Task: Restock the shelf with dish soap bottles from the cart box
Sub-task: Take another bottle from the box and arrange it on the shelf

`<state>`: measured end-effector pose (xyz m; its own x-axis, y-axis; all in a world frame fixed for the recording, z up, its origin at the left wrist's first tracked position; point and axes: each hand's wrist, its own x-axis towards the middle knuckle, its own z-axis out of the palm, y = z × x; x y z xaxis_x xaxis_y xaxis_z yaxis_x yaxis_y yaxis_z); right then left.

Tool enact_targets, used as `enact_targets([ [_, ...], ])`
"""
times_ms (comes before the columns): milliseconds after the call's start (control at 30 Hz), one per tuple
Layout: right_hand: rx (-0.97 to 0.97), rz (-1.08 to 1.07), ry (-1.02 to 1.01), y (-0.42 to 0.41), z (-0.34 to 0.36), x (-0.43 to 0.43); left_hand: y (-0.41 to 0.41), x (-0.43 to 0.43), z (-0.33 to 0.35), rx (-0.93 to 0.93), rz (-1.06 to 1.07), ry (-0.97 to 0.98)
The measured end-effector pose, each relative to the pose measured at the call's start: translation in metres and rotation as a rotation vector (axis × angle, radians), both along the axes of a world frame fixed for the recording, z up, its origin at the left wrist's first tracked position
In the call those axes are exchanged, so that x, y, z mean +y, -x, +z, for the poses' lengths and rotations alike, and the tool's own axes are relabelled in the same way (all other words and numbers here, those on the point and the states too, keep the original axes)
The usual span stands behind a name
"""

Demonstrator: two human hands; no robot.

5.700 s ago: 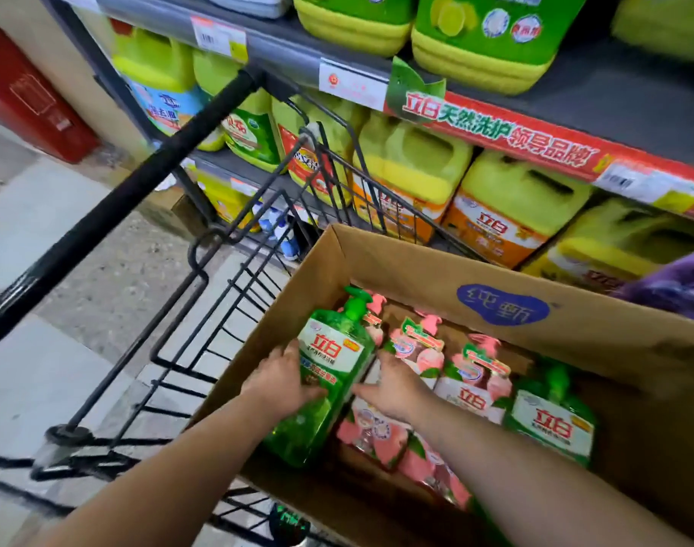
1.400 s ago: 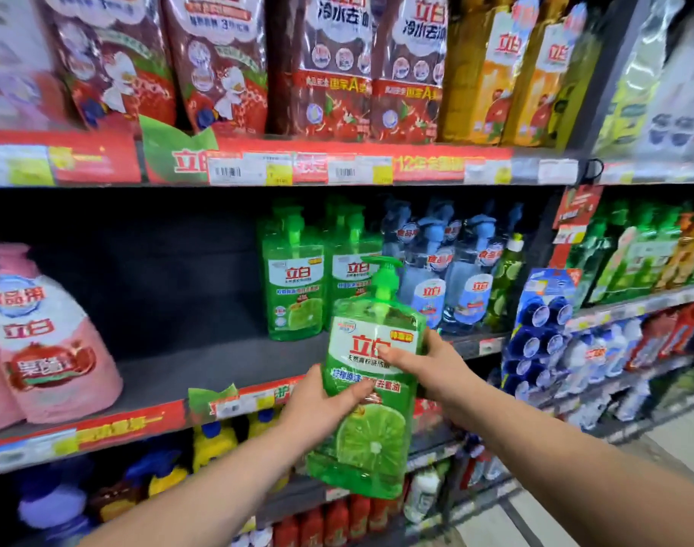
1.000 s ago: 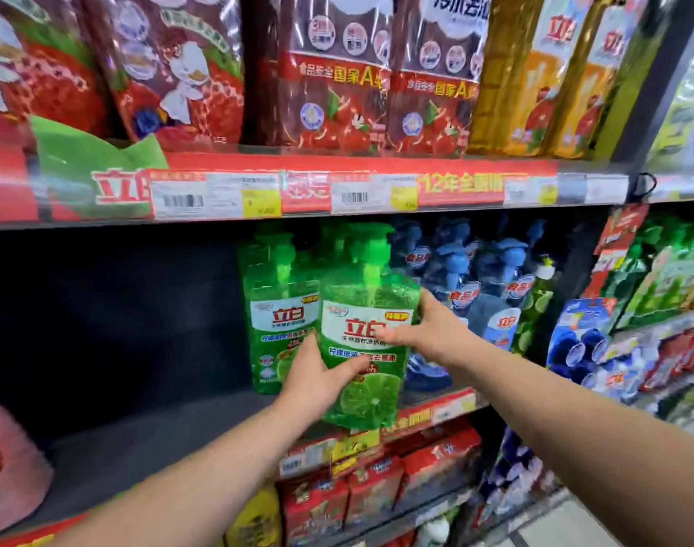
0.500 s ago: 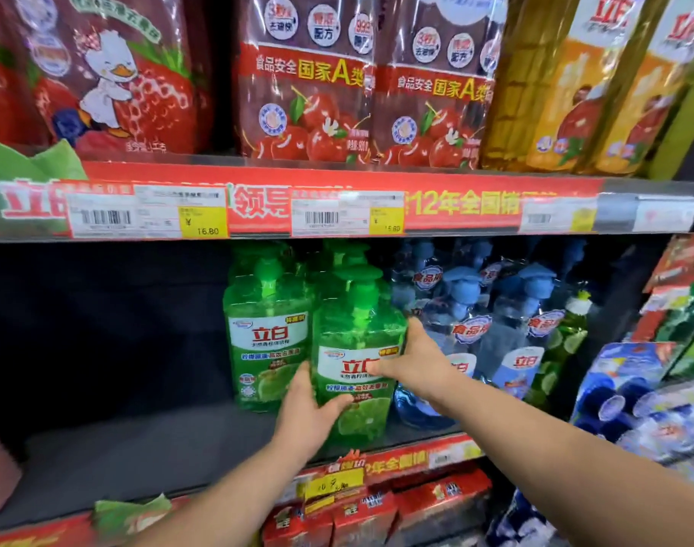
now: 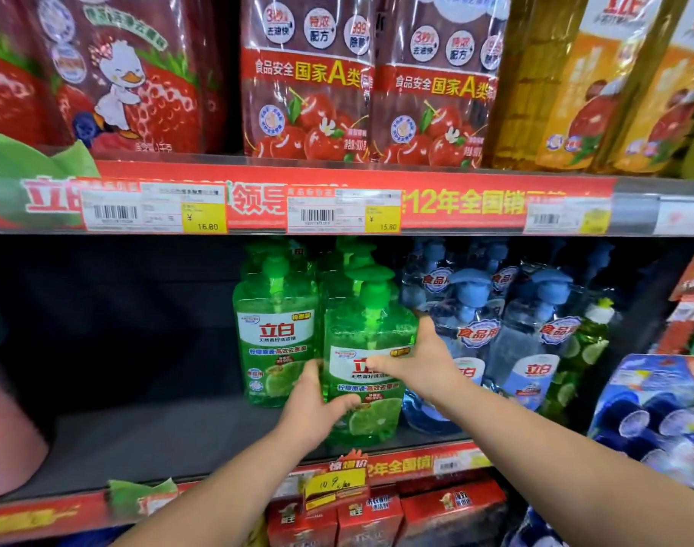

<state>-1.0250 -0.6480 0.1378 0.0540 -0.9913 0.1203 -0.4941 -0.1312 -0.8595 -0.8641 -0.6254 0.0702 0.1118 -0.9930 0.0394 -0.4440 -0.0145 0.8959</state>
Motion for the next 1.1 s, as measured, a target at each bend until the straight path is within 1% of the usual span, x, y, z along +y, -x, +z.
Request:
enact_targets([
  [367,0.068,-0.006,-0.031,-0.001,0.007,0.007,0.004,0.003,0.001,-0.035,0.014,-0.016],
  [433,0.092,-0.008,-0.039,-0.001,0.009,0.007,0.004,0.004,0.003,-0.074,0.013,-0.031],
  [533,0.129,-0.016,-0.04,0.001,0.015,0.01,0.003,0.003,0.009,-0.181,0.0,-0.065],
  [667,0.247,0.026,0.076,0.006,0.024,0.022,-0.004,0.014,0.019,-0.295,0.024,-0.052],
  [733,0.348,0.079,0.182,0.008,0.027,0.031,-0.014,0.026,0.023,-0.38,0.065,-0.049],
  [833,0.6,0.146,0.4,0.005,0.029,0.044,-0.034,0.051,0.03,-0.566,0.142,-0.056],
  [900,0.75,0.25,0.493,-0.007,0.027,0.055,-0.049,0.073,0.032,-0.718,0.201,-0.083],
  [1000,0.815,0.428,0.495,-0.039,0.014,0.074,-0.071,0.116,0.03,-0.928,0.25,-0.173],
  [1100,0.825,0.581,0.481,-0.076,-0.002,0.095,-0.095,0.166,0.023,-1.061,0.304,-0.273],
])
